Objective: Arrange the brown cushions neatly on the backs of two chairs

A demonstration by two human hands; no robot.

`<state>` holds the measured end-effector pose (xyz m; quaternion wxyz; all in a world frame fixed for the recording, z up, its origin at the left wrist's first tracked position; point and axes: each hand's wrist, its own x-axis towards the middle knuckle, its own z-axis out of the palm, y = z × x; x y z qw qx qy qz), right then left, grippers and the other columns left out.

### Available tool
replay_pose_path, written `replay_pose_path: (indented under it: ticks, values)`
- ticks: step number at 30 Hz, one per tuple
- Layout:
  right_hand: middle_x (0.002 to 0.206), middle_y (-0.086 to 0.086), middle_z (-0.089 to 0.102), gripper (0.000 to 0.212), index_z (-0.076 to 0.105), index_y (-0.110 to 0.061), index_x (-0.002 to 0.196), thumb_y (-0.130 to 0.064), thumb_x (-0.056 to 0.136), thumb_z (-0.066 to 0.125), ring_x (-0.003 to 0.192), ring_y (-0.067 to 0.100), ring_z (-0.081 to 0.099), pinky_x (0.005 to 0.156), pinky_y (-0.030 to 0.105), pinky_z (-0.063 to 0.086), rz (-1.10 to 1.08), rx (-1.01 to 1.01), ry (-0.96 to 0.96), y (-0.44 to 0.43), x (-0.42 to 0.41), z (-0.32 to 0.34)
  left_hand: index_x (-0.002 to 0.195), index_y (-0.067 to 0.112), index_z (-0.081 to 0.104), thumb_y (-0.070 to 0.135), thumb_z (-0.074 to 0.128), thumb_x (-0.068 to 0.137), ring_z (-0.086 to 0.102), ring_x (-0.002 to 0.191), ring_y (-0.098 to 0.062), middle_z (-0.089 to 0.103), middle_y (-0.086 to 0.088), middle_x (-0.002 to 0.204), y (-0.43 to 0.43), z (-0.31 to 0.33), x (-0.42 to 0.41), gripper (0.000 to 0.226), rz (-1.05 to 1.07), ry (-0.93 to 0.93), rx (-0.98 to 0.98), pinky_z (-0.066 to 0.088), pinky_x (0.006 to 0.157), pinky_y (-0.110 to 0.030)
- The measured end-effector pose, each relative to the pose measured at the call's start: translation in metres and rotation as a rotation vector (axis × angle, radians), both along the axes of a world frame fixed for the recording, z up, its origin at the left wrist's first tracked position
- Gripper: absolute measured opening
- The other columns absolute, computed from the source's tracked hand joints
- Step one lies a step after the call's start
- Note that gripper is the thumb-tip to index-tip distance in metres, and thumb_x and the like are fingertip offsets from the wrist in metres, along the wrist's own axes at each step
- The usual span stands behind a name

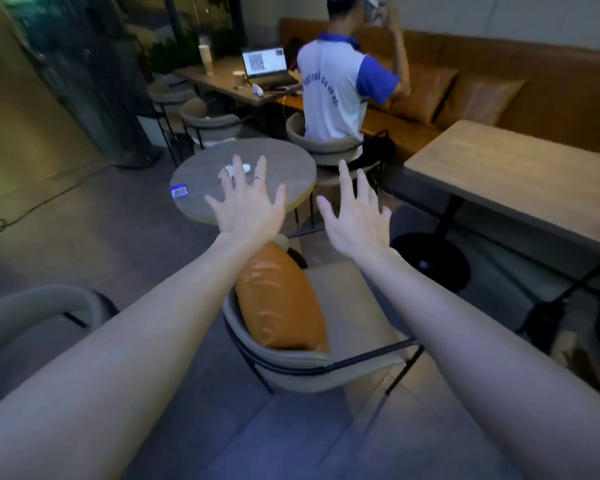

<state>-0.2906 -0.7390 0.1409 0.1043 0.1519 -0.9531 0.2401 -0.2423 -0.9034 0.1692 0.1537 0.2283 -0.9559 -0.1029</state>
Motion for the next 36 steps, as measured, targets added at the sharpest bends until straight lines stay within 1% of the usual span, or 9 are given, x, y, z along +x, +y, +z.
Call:
replay_pose_path:
  ticks: [8,13,18,20,22,25,27,32,36]
  values:
    - [0.172,0.007,0.006,0.073,-0.003,-0.038,0.161,-0.066,0.1,0.027,0.153,0.038,0.017,0.115,0.065,0.02,-0.18,-0.01,-0.426,-0.049,0.004,-0.121,0.163,0.031,0.017,0.059,0.038,0.101,0.009,0.156,-0.037,0.01,-0.012,0.172,-0.05,-0.104,-0.039,0.071,-0.039,-0.232,0.189,0.019,0.115,-0.072]
    - [0.171,0.013,0.005,0.081,-0.004,-0.035,0.162,-0.062,0.099,0.041,0.15,0.045,0.021,0.118,0.064,0.023,-0.563,-0.229,-0.806,-0.059,0.007,-0.195,0.163,0.028,0.018,0.061,0.047,0.098,0.015,0.153,-0.04,0.012,-0.011,0.171,-0.087,-0.164,-0.058,0.078,0.005,-0.325,0.38,0.024,0.114,-0.069]
    - [0.169,0.021,-0.006,0.101,-0.01,-0.029,0.161,-0.052,0.092,0.06,0.15,0.051,0.017,0.121,0.06,0.021,-0.983,-0.415,-1.036,-0.073,0.026,-0.264,0.164,0.03,0.007,0.08,0.059,0.08,0.012,0.153,-0.045,0.009,-0.013,0.171,-0.121,-0.223,-0.061,0.111,0.167,-0.433,0.647,0.025,0.116,-0.068]
    - [0.168,0.024,-0.004,0.108,-0.008,-0.027,0.161,-0.049,0.085,0.066,0.147,0.051,0.024,0.121,0.059,0.022,-1.061,-0.451,-1.113,-0.081,0.036,-0.288,0.164,0.034,0.0,0.084,0.064,0.072,0.009,0.153,-0.048,0.006,-0.014,0.171,-0.13,-0.241,-0.058,0.123,0.22,-0.456,0.746,0.021,0.118,-0.068]
    - [0.168,0.023,0.011,0.113,0.01,-0.024,0.161,-0.047,0.07,0.072,0.137,0.047,0.043,0.118,0.055,0.034,-1.096,-0.55,-1.16,-0.087,0.045,-0.307,0.164,0.035,-0.002,0.086,0.068,0.064,0.008,0.153,-0.049,0.005,-0.015,0.171,-0.138,-0.256,-0.055,0.132,0.253,-0.462,0.849,0.02,0.12,-0.067]
    - [0.158,0.028,0.028,0.099,0.019,-0.018,0.153,-0.039,0.074,0.075,0.125,0.047,0.051,0.107,0.054,0.046,-1.161,-0.579,-1.187,-0.086,0.053,-0.316,0.163,0.039,0.003,0.092,0.067,0.042,0.016,0.152,-0.041,0.015,-0.011,0.169,-0.142,-0.274,-0.055,0.147,0.253,-0.418,0.98,0.021,0.122,-0.061]
    - [0.148,0.028,0.038,0.094,0.026,-0.017,0.146,-0.039,0.069,0.076,0.118,0.046,0.055,0.102,0.054,0.049,-1.135,-0.563,-1.211,-0.081,0.051,-0.318,0.162,0.041,0.005,0.092,0.066,0.042,0.019,0.151,-0.038,0.021,-0.009,0.168,-0.143,-0.28,-0.057,0.144,0.234,-0.406,0.987,0.023,0.122,-0.059]
    - [0.12,0.021,0.059,0.08,0.054,-0.012,0.123,-0.027,0.047,0.069,0.08,0.041,0.065,0.074,0.065,0.056,-1.068,-0.493,-1.174,-0.051,0.029,-0.408,0.158,0.056,0.004,0.092,0.069,0.042,0.026,0.148,-0.041,0.022,-0.014,0.165,-0.147,-0.283,-0.056,0.137,0.251,-0.397,0.991,0.028,0.12,-0.059]
    - [0.116,0.02,0.06,0.067,0.06,-0.011,0.118,-0.026,0.053,0.069,0.069,0.036,0.066,0.066,0.06,0.06,-1.065,-0.466,-1.174,-0.051,0.038,-0.367,0.155,0.06,0.008,0.099,0.069,0.028,0.036,0.144,-0.037,0.035,-0.005,0.162,-0.147,-0.287,-0.055,0.146,0.265,-0.376,1.038,0.033,0.118,-0.056]
